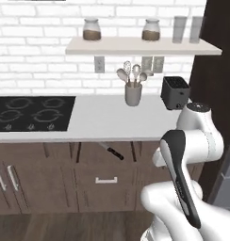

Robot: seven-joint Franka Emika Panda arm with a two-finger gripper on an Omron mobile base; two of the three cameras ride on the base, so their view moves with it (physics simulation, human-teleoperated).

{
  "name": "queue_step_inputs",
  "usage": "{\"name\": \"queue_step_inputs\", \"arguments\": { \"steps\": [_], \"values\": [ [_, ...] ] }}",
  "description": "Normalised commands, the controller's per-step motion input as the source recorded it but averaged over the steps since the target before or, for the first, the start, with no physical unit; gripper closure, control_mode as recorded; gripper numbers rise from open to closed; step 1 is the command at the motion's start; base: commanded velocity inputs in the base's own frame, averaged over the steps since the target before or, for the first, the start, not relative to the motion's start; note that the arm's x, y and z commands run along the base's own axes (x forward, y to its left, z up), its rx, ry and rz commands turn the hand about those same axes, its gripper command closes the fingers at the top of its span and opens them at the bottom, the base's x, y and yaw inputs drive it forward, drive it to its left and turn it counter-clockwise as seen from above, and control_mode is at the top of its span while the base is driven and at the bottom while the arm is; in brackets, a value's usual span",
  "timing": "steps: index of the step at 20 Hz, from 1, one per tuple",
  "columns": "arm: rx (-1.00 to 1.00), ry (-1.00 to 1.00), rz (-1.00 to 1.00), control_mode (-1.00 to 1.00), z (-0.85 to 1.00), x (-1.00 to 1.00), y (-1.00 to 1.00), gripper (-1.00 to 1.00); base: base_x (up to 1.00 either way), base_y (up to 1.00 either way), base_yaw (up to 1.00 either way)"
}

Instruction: Pick up the knife from the drawer and place it on the cutting board. Then place the meat from the plate to the cutting board.

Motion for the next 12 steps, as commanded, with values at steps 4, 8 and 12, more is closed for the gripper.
{"name": "queue_step_inputs", "arguments": {
  "steps": [4, 8, 12],
  "values": [
    [0.0, 0.0, 0.0, 1.0, 0.0, 0.0, 0.0, -1.0, -0.02, -0.28, 0.44],
    [0.0, 0.0, 0.0, 1.0, 0.0, 0.0, 0.0, -1.0, 0.0, -0.4, 0.4],
    [0.0, 0.0, 0.0, 1.0, 0.0, 0.0, 0.0, -1.0, 0.0, -0.68, 0.32]
  ]
}}
